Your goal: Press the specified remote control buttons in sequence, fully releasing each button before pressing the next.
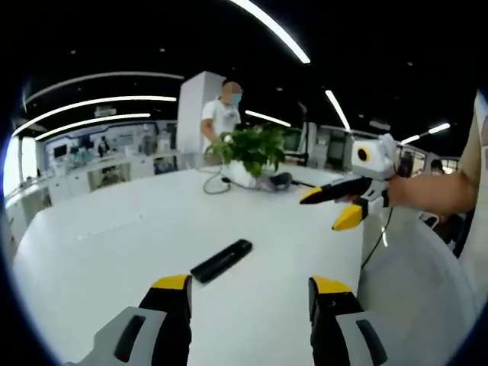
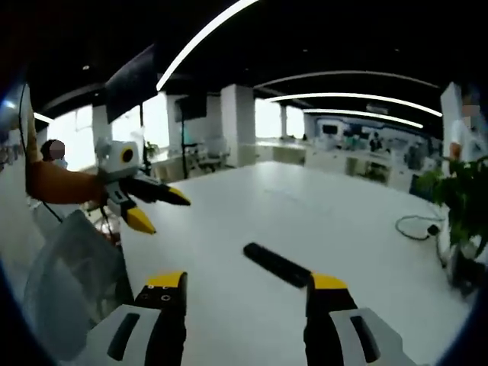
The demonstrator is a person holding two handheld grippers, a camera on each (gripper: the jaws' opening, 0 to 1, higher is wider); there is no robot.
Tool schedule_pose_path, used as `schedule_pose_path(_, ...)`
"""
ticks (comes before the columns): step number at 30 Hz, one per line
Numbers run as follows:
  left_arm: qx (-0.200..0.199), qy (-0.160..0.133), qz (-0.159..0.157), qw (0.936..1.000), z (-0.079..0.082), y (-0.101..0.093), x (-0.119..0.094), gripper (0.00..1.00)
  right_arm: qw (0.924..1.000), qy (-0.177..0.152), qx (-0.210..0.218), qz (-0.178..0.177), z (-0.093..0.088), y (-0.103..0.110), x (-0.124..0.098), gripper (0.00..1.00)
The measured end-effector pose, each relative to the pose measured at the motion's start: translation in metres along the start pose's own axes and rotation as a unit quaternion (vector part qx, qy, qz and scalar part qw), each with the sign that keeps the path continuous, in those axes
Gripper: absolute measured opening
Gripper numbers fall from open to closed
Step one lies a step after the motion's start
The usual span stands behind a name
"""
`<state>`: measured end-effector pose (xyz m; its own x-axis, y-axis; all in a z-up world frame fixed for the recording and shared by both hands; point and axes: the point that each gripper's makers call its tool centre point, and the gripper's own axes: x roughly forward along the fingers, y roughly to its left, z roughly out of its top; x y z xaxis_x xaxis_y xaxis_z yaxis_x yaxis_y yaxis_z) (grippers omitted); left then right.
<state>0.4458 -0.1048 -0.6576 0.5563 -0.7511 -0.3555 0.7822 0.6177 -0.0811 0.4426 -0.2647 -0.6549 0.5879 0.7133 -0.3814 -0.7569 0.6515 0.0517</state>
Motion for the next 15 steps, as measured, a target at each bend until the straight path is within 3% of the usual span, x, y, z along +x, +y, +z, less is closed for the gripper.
schedule_pose_path(5,-0.025,-0.010,0.009,0.9996,-0.001,-0.002,-0.010,0.65,0.9989,-0.025,0.038,-0.003,0.005,0.003,-0.007,0.67)
schedule_pose_path(15,-0.046,-0.017,0.016,0.9987,-0.008,-0.015,-0.025,0.74,0.9974,-0.019,0.068,-0.017,-0.004,0.012,-0.015,0.72)
